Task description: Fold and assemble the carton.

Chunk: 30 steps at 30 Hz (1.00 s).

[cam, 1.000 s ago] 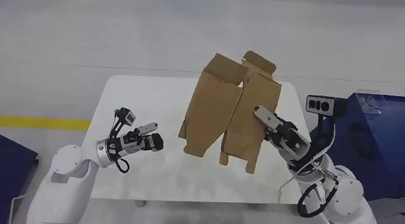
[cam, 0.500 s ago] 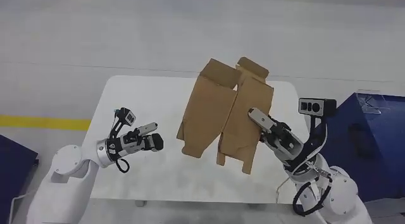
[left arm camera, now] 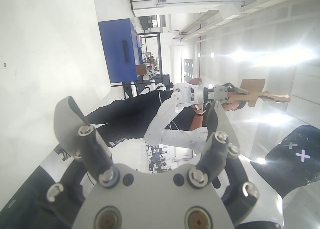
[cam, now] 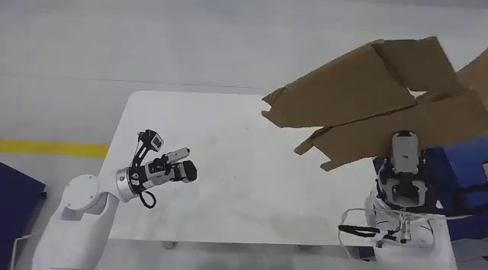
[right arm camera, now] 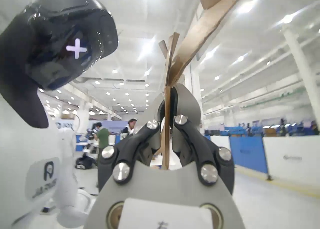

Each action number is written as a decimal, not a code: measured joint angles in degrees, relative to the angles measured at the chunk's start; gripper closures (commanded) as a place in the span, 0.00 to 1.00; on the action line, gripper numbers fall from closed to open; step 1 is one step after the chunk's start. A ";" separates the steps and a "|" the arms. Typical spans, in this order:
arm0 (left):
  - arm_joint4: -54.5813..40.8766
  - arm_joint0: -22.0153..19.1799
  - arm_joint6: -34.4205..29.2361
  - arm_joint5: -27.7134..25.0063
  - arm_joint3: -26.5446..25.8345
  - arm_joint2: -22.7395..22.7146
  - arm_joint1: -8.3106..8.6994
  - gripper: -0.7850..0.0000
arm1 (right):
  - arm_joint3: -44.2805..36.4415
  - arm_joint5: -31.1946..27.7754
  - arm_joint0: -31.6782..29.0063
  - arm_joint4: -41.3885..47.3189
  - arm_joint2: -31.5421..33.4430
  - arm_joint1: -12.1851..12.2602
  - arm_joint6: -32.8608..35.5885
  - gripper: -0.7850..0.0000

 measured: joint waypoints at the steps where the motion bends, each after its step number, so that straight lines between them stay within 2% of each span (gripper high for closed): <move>1: 0.00 0.00 0.00 0.00 0.00 0.00 0.00 0.00 | -0.12 0.72 0.90 -8.79 -0.38 -0.44 -5.46 1.00; 3: 0.00 0.00 0.00 0.00 0.00 0.00 0.00 0.00 | 0.00 2.30 2.04 -22.69 -1.63 -0.86 -13.94 1.00; 6: 0.00 0.00 0.00 0.00 0.00 0.00 0.00 0.00 | 1.62 6.92 3.64 -48.23 -4.63 -0.61 -28.57 1.00; 7: 0.00 0.00 0.00 0.00 0.00 0.00 0.00 0.00 | 2.86 9.93 4.22 -58.75 -5.92 -0.22 -34.62 1.00; 9: 0.00 0.00 0.00 0.00 0.00 0.00 0.00 0.00 | 5.00 15.69 5.10 -73.96 -7.48 0.55 -43.59 1.00; 10: 0.00 0.00 0.00 0.00 0.00 0.00 0.00 0.00 | 6.40 20.29 5.69 -83.11 -8.03 1.10 -49.08 1.00; 13: 0.00 0.00 0.00 0.00 0.00 0.00 0.00 0.00 | 9.23 30.94 6.83 -100.20 -8.13 2.14 -58.76 1.00; 16: 0.00 0.00 0.00 0.00 0.00 0.00 0.00 0.00 | 10.63 37.58 8.25 -108.06 -7.41 2.75 -62.67 1.00; 19: 0.00 0.00 0.00 0.00 0.00 0.00 0.00 0.00 | 11.56 42.35 9.95 -112.29 -6.62 3.28 -64.26 1.00; 23: 0.00 0.00 0.00 0.00 0.00 0.00 0.00 0.00 | 12.35 40.37 11.44 -107.66 -6.65 3.52 -63.24 1.00; 27: 0.00 0.00 0.00 0.00 0.00 0.00 0.00 0.00 | 14.03 32.22 12.16 -93.16 -6.83 3.16 -57.75 1.00; 30: 0.00 0.00 0.00 0.00 0.00 0.00 0.00 0.00 | 15.08 23.56 12.29 -77.07 -7.30 2.63 -51.24 1.00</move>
